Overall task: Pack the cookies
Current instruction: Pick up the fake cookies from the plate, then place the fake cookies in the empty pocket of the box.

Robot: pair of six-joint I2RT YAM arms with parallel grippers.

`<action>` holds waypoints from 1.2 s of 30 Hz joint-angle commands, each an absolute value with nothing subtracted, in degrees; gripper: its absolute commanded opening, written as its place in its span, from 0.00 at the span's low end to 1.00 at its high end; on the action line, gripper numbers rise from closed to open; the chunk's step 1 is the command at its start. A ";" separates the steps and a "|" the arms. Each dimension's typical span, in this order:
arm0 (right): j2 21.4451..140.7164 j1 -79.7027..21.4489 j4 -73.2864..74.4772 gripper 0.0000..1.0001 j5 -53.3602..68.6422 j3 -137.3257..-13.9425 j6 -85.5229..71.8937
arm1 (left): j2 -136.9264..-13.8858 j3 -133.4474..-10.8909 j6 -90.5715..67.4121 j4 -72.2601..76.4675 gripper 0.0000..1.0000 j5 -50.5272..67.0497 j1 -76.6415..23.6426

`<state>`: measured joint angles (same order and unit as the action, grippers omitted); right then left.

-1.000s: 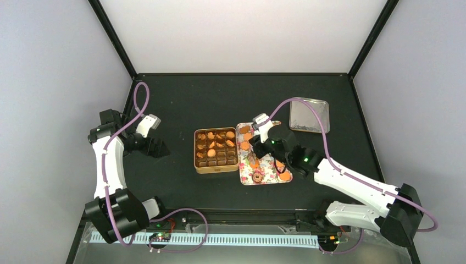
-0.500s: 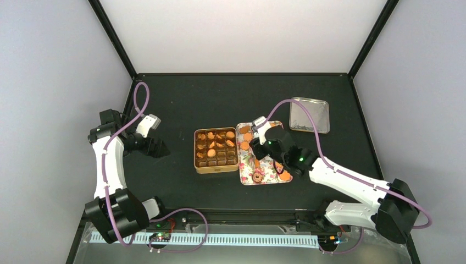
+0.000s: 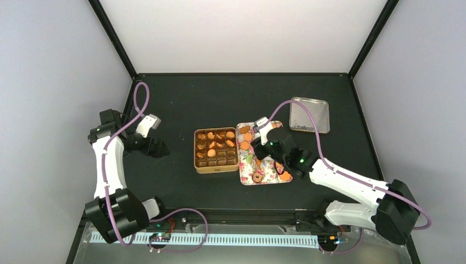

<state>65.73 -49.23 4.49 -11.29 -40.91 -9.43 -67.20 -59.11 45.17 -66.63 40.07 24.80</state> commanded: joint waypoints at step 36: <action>87.04 -53.26 3.05 0.13 0.07 -70.78 -8.68 | -66.35 -59.72 45.26 -66.97 0.99 39.74 25.16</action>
